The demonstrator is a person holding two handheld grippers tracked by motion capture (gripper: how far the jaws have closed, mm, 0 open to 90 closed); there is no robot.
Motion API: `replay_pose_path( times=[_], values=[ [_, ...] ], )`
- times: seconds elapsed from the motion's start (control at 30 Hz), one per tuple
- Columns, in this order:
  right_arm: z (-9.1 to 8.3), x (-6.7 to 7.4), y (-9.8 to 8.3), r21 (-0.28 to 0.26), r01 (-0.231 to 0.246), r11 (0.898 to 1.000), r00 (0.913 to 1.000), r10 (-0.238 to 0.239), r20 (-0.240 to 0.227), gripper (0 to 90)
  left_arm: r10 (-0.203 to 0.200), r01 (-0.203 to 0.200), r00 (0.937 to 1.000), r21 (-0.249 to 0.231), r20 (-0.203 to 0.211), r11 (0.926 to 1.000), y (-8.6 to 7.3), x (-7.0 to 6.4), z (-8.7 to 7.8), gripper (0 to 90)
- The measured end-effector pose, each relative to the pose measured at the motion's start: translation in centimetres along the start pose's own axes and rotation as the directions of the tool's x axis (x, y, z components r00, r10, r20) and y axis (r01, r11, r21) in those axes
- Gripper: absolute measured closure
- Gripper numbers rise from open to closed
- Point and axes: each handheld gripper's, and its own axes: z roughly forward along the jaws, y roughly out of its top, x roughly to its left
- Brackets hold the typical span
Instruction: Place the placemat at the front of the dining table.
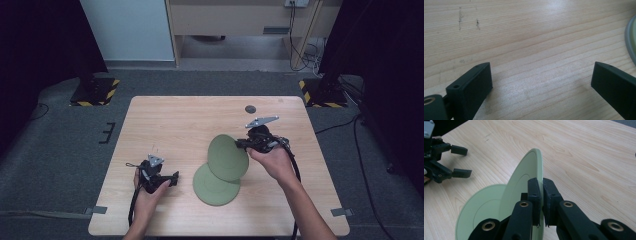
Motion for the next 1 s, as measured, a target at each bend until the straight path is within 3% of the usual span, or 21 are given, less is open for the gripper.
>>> replay_pose_path(
  times=[0.73, 1.0],
  values=[
    [-1.5, -0.6, 0.9, -0.061, -0.038, 0.997, 0.9992, 0.037, -0.014, 86.1, 0.017, -0.017, 0.9995, 0.005, -0.025, 0.9998, -0.1, -0.1, 0.2, 2.1],
    [-1.9, -1.1, 1.3, -0.101, -0.079, 0.992, 0.9964, 0.076, -0.038, 86.1, 0.02, -0.02, 0.9994, 0.007, -0.027, 0.9998, -0.1, -0.1, 0.3, 2.1]
  ],
)
